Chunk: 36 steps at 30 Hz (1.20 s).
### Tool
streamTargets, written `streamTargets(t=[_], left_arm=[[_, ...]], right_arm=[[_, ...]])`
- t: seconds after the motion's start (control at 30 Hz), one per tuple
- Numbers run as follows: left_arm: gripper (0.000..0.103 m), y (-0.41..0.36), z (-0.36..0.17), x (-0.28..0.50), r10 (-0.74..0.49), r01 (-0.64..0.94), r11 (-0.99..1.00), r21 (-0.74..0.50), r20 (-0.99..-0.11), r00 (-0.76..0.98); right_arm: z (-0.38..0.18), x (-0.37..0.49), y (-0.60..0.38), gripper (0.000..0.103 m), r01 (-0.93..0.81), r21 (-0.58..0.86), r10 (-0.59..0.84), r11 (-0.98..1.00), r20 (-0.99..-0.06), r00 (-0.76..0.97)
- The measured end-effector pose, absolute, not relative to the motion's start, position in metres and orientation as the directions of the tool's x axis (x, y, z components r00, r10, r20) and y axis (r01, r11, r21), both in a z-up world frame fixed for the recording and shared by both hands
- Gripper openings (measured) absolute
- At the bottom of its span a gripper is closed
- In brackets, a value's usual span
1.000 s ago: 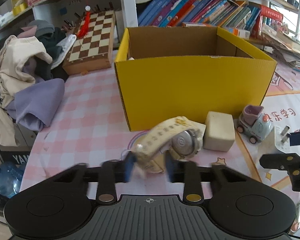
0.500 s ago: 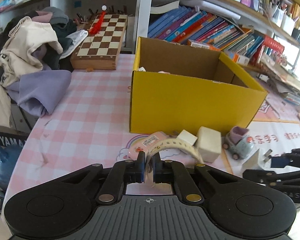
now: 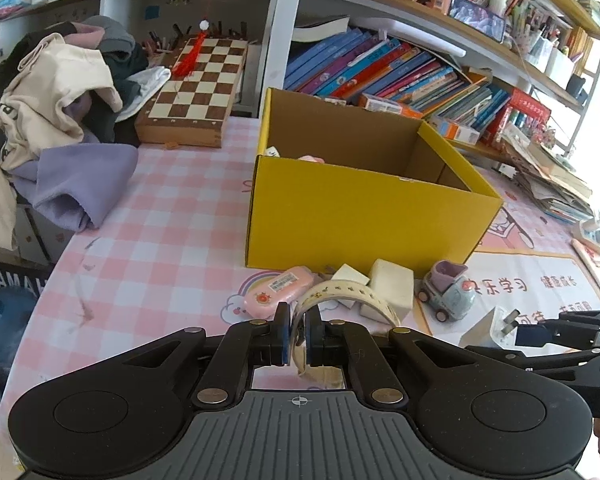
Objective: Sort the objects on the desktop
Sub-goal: 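Lift the watch and charger plug over the yellow box with both tools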
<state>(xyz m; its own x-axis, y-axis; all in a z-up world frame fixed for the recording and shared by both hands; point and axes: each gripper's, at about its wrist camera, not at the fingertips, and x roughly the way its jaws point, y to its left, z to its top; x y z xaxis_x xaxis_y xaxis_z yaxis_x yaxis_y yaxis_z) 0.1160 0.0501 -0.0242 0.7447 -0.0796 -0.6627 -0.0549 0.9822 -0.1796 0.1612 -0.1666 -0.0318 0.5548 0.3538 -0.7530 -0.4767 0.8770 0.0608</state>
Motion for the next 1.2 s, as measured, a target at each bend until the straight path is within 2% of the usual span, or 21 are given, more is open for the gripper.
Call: streamTargets(t=[0.27, 0.5, 1.2], left_arm=[[0.005, 0.049, -0.012, 0.106, -0.105, -0.021, 0.982, -0.190, -0.627, 0.771], [0.005, 0.051, 0.005, 0.104, -0.117, -0.010, 0.977, -0.211, -0.579, 0.807], [0.006, 0.043, 0.055, 0.157, -0.083, -0.005, 0.981, -0.192, -0.449, 0.889]], right_arm=[[-0.023, 0.152, -0.164, 0.043, -0.466, 0.046, 0.351, 0.883, -0.725, 0.592], [-0.003, 0.154, -0.163, 0.043, -0.457, 0.039, 0.364, 0.889, -0.665, 0.652], [0.045, 0.227, -0.166, 0.043, -0.507, 0.046, 0.450, 0.861, -0.534, 0.716]])
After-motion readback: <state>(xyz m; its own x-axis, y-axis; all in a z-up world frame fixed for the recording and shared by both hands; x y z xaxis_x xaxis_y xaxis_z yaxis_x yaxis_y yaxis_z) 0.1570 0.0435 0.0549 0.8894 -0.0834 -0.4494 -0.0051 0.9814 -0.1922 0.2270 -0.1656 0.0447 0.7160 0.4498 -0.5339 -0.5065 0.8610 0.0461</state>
